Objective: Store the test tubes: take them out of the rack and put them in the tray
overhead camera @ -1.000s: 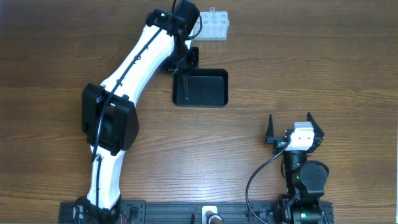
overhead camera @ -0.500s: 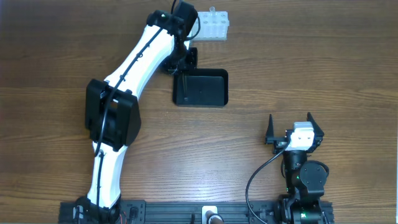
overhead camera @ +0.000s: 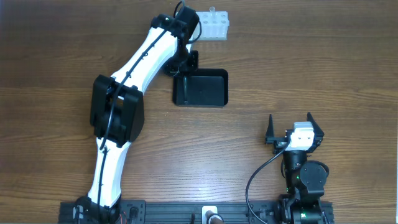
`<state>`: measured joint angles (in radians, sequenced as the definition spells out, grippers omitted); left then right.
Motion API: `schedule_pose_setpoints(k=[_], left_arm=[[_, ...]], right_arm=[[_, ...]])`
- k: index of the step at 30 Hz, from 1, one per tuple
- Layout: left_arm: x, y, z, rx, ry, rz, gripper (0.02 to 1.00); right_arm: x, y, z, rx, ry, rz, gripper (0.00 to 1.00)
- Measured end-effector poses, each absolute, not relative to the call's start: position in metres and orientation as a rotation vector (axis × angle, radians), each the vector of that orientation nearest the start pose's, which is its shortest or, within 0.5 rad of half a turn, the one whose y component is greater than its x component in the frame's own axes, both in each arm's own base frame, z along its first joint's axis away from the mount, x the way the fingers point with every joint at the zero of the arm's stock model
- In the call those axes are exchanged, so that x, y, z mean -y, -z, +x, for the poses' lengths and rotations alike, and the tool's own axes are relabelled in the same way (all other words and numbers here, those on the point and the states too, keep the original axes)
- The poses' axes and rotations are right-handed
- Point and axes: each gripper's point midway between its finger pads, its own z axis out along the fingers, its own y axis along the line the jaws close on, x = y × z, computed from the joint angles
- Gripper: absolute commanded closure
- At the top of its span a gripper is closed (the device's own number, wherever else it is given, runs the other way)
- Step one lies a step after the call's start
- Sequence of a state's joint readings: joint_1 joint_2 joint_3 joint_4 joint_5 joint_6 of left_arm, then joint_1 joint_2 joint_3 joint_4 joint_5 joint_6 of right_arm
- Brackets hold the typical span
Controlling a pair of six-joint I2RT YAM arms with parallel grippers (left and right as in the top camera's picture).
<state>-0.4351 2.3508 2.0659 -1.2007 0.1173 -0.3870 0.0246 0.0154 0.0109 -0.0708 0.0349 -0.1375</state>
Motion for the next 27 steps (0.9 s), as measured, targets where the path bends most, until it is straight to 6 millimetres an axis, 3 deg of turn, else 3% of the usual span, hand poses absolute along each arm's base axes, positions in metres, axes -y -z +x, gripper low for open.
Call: schedule_pose_setpoints(k=[15,22,27], left_arm=[[0.223,-0.018,0.429,-3.125,0.212,0.081,0.958],[0.225,-0.019,0.433,-3.107,0.228,0.077,0.755],[0.225,-0.019,0.433,-3.108,0.230,0.077,0.700]], right_arm=[[0.000,-0.158,0.246,-1.644,0.115,-0.107,0.009],[0.000,-0.158,0.246,-1.644,0.115,-0.107,0.007],[0.000,-0.158,0.246,-1.644,0.115,-0.107,0.007]])
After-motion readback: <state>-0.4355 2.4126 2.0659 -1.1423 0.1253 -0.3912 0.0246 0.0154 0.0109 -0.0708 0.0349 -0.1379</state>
